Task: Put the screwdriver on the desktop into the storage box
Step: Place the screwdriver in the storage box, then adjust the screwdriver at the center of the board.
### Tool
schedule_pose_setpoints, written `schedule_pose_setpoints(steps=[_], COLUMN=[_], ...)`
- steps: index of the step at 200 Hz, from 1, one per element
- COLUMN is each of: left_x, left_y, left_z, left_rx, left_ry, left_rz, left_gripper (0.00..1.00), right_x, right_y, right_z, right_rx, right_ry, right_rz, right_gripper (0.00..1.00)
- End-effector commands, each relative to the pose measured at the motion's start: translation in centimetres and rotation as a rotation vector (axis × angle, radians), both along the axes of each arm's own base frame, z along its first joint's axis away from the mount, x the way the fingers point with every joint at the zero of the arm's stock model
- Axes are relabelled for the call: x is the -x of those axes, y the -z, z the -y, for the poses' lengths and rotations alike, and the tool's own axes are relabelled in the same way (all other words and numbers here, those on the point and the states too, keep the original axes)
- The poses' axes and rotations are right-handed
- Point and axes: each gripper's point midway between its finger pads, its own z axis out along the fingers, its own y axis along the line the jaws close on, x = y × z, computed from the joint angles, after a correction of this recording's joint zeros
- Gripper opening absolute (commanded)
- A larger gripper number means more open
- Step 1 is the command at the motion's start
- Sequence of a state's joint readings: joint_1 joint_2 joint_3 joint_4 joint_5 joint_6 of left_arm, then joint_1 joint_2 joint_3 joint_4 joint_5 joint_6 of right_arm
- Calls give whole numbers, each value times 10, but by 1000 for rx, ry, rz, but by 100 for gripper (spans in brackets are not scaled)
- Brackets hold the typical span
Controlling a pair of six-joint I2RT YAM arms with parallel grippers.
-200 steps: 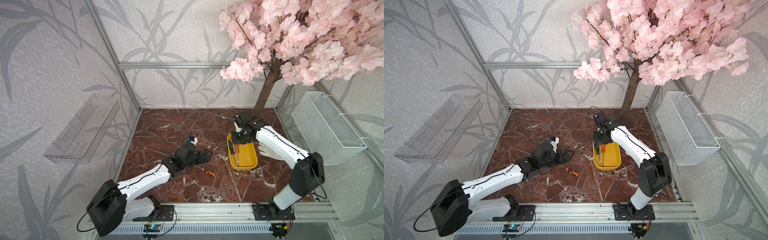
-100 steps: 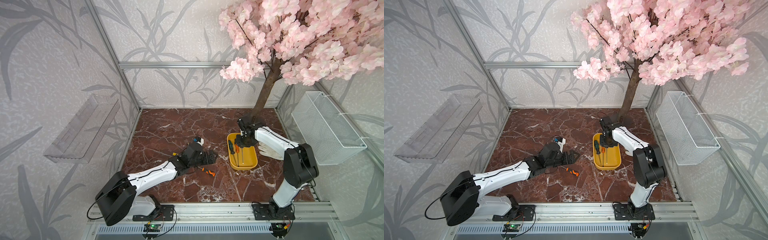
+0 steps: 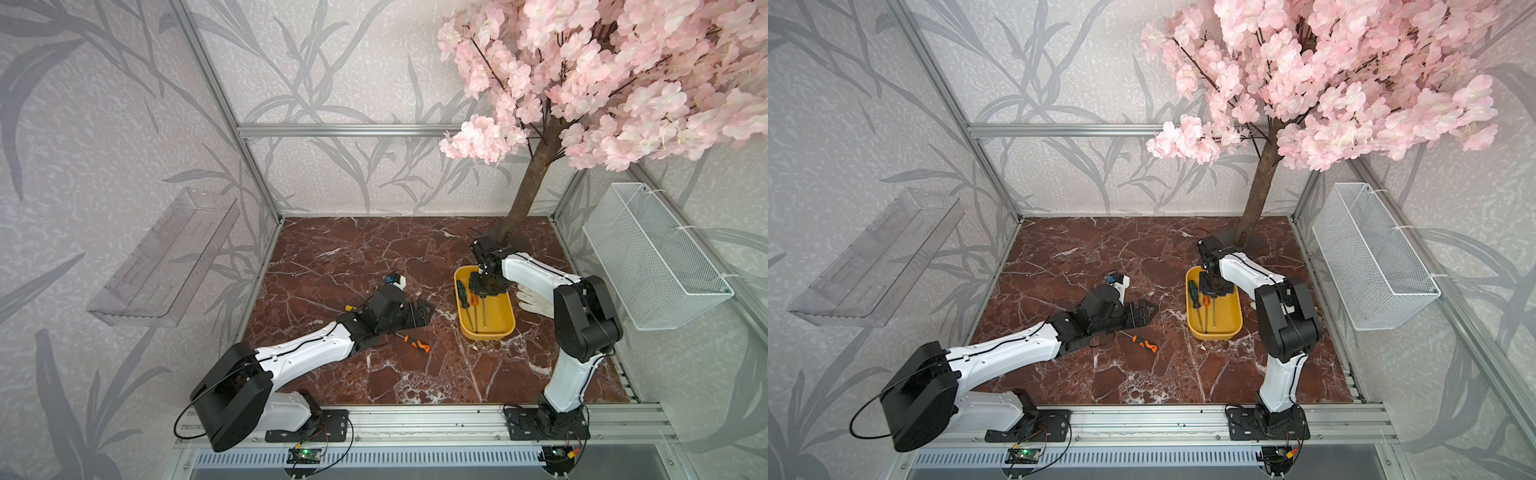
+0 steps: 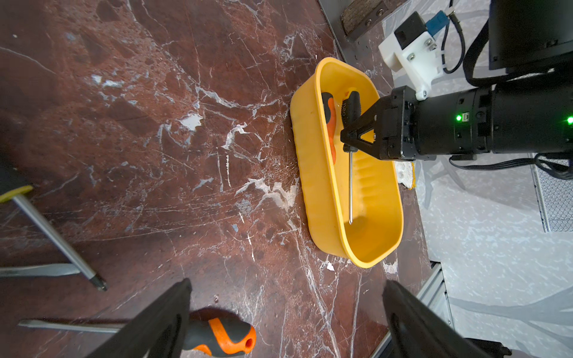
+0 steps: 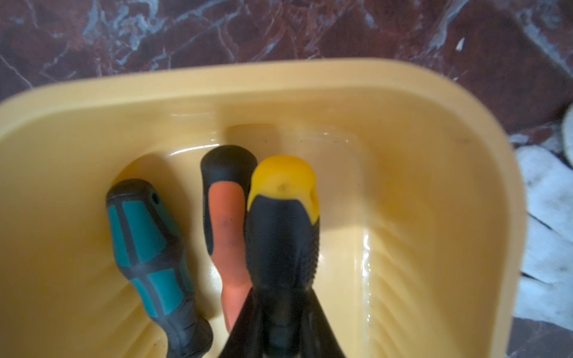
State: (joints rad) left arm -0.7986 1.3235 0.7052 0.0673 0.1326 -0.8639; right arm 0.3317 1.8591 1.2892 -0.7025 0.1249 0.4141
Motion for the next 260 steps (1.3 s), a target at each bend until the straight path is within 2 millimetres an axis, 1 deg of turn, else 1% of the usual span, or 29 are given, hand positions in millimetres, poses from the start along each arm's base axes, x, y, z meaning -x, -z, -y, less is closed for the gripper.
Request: schedule_pose_setpoints(steps=[1,16,27,70,92,115,127,129,132,151,170,192,222,239,260], left_x=[2,1,1,0,-2,-2,-2,-2,-2,-2,-4,-8,-14,-19,-24], left_y=[-1,-2,-2,-3,-3,-4,-4,-3,-4,-4,-3,4,10,7,7], left_z=[-4,-6,-7,-6,-6,-8,-9,-10,-10,-15,-30,-56,-87,-104,-128], left_rx=[-14,-17,-21,-21,-25,-40,-45,-46,-46,-50,-80,-116,-78,-71,-102], left_ry=[-7,-13,-17,-13,-12,-13,-14,-13,-14,-29,-87,-205,-348,-419,-508], left_rz=[10,15,17,21,25,26,24,23,23,23,13,-31,-100,-118,-141], left_gripper=[98,98,98,98,98,98,98,97,97,97,96,92,90,90,88], right_x=[-6,-5,-6,-1,1,3,5,6,6,11,18,28,43,49,56], right_y=[0,-4,-11,-33,-43,-55,-56,-64,-67,-79,-88,-95,-95,-97,-98], right_z=[3,3,2,-2,-3,-7,-10,-11,-11,-19,-25,-32,-43,-48,-55], right_rx=[14,10,2,-16,-30,-52,-60,-69,-75,-99,-118,-136,-154,-165,-188], right_ry=[9,12,12,-6,-6,-15,-23,-25,-27,-49,-72,-93,-119,-126,-131], right_rz=[5,8,20,58,78,101,95,113,121,144,159,175,176,181,186], right_gripper=[27,35,38,40,45,47,48,48,48,48,48,48,48,48,48])
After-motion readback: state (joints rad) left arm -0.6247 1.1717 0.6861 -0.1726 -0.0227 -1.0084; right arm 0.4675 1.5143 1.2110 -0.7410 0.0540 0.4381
